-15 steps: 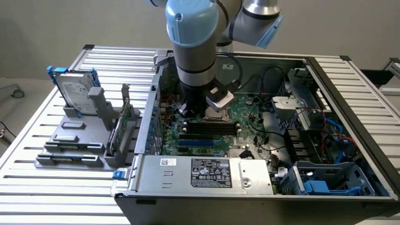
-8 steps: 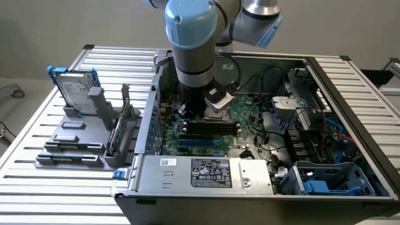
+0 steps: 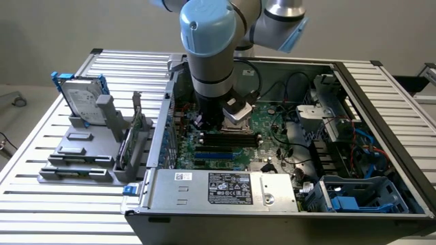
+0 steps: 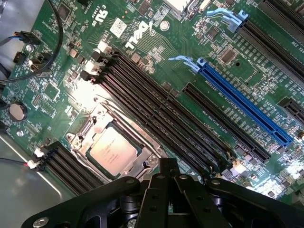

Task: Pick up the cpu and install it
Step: 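Install the first cpu locking lever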

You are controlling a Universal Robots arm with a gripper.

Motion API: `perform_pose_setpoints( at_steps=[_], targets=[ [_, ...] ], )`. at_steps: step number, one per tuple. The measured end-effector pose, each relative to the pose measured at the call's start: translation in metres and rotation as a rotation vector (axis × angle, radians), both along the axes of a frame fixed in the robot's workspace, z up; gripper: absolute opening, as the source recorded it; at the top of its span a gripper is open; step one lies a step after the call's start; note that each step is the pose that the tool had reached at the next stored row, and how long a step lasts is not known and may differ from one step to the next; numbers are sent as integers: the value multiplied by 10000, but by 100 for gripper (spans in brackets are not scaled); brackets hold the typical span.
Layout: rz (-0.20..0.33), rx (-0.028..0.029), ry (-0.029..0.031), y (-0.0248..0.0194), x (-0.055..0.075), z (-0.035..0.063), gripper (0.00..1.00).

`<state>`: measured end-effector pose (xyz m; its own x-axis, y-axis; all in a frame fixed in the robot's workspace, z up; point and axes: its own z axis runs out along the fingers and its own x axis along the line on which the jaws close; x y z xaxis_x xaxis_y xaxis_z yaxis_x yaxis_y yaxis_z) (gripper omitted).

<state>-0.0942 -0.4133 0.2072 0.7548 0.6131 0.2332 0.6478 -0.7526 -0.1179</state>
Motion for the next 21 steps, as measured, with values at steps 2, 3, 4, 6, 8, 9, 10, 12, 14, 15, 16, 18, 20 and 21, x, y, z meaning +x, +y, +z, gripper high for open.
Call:
perform_pose_setpoints(
  at_steps=[2,3,4,6,8,9,10,12,14,15,16,18,20,21],
  targets=[
    [0,0,1,3,0,-14,11],
    [0,0,2,4,0,-20,11],
    [0,-1,3,6,-1,-26,11],
    [0,0,4,10,-1,-39,11],
    [0,0,5,15,-1,-49,11],
    [0,0,6,17,-1,-54,11],
    [0,0,7,18,-1,-59,11],
    [0,0,8,22,-2,-69,11],
    [0,0,9,26,-2,-79,11],
    [0,0,11,28,-2,-84,11],
    [-1,-1,12,30,-3,-88,11],
    [0,-3,16,34,-3,-93,11],
    [0,0,17,39,-3,-101,11],
    [0,0,18,40,-3,-103,11]
  ],
)
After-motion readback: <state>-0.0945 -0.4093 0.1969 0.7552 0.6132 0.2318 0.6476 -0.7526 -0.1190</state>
